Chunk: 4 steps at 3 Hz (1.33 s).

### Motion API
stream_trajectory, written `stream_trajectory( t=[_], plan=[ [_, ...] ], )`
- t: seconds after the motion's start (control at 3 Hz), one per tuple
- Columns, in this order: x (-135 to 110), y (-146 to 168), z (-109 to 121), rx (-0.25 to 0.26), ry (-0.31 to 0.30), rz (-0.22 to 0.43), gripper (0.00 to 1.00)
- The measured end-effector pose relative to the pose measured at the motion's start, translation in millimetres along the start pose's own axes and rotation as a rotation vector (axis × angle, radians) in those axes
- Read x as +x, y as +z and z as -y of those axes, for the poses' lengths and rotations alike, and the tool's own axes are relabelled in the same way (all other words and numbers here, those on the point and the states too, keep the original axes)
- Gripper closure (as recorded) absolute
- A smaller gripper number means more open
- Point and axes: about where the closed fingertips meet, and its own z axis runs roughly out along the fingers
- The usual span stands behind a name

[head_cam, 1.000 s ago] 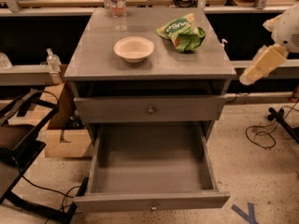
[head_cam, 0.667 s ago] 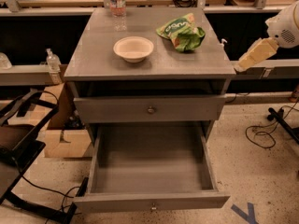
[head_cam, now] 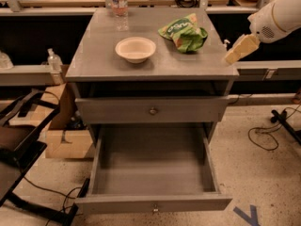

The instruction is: Place green rice chip bag into middle drawer

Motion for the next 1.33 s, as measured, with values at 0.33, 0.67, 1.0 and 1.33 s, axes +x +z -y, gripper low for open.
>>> stream_trajectory(
  t=[0.33,0.67,1.0,1.33],
  plan=[
    [-44.1,52.0,28.0,0.004,-0.071,0.016,0.0],
    [-69.7,81.0,42.9,0.019,-0.091,0.02,0.0],
    [-76.3,78.8,49.8,0.036,-0.095,0.032,0.0],
    [-78.8,93.2,45.5,0.018,-0.081,0.056,0.0]
  ],
)
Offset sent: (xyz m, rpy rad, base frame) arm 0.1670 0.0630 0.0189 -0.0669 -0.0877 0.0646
